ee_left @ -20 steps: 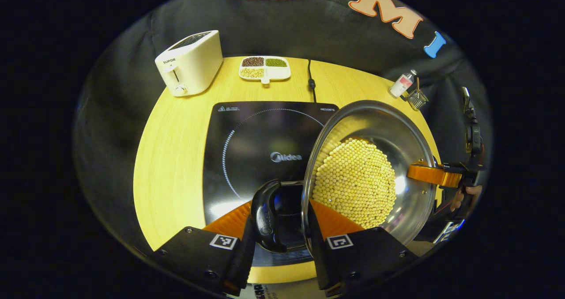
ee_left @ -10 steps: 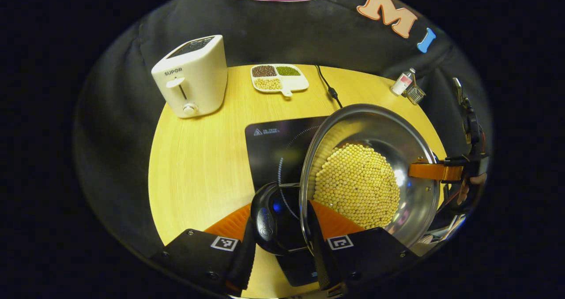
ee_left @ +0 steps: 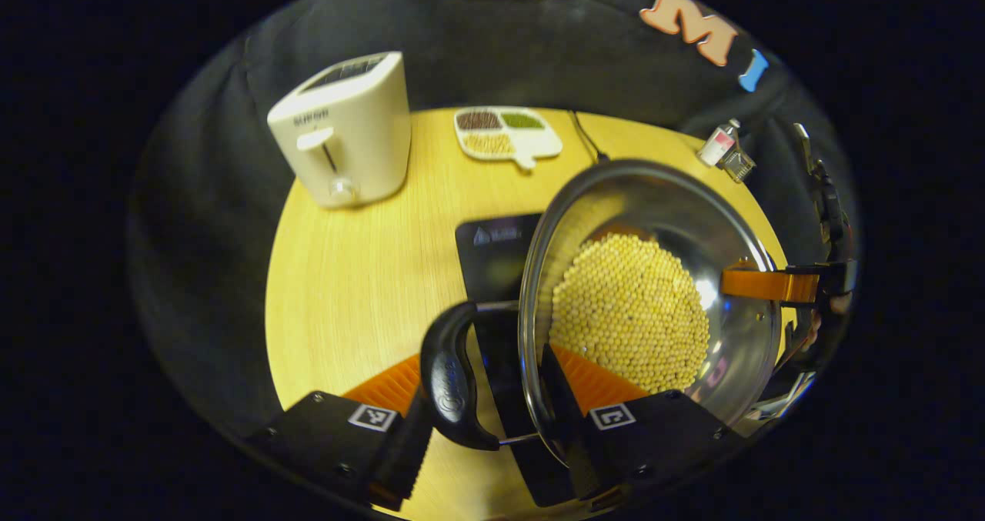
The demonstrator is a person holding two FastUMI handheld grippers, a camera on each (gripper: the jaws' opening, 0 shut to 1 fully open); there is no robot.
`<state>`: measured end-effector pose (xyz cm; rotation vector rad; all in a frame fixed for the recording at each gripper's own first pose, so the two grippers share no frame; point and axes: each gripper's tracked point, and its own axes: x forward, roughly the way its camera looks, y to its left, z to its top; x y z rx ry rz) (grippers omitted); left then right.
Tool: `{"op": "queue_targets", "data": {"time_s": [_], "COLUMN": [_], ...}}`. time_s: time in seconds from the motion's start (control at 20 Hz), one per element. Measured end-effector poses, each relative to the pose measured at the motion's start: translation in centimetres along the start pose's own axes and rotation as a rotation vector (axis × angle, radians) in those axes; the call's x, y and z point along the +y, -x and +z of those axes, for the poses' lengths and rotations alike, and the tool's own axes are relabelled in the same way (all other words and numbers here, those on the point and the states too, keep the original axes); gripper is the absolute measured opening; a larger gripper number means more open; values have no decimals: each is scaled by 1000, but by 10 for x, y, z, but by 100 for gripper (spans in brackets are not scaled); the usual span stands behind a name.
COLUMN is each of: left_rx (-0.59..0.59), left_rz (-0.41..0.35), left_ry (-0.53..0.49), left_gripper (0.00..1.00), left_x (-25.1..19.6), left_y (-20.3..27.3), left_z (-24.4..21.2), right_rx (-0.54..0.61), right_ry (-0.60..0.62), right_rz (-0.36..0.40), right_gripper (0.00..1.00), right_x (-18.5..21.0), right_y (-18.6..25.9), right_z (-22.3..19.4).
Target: First push the handle of the pot to place it horizontally, then grasp the pot with both hands and set it on the induction cooktop.
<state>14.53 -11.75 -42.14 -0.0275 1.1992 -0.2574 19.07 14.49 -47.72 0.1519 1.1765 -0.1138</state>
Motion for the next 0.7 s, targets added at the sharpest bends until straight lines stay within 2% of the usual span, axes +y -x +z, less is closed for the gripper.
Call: {"op": "queue_targets", "data": {"time_s": [0.1, 0.15, 0.2, 0.25, 0.3, 0.45, 0.5, 0.55, 0.6, 0.65, 0.7], "left_rx": [-44, -62, -90, -130, -170, -264, -295, -325, -352, -368, -383], "left_rz": [41, 78, 102, 123, 142, 219, 243, 258, 264, 277, 292], "left_ry": [8, -7, -27, -41, -52, -106, -129, -150, -164, -167, -164], "left_gripper": [81, 83, 94, 100, 100, 100, 100, 100, 100, 100, 98], "left_x": [3, 8, 12, 14, 15, 15, 11, 5, -3, -12, -22], "left_y": [8, 15, 25, 37, 44, 70, 79, 89, 101, 111, 121], "left_z": [0, 0, 1, 8, 15, 33, 40, 46, 51, 52, 50], "right_rx": [-33, -41, -49, -66, -78, -137, -159, -184, -209, -228, -241], "right_ry": [-5, -1, 8, 14, 13, 8, 9, 12, 18, 25, 30], "right_rz": [4, 14, 22, 27, 45, 77, 91, 107, 122, 138, 160], "right_gripper": [77, 78, 92, 100, 94, 94, 100, 94, 94, 100, 100], "right_x": [0, -2, -5, -10, -10, -15, -17, -19, -23, -29, -36], "right_y": [8, 12, 18, 23, 29, 53, 62, 72, 81, 90, 100], "right_z": [6, 7, 9, 12, 15, 23, 25, 27, 29, 30, 30]}}
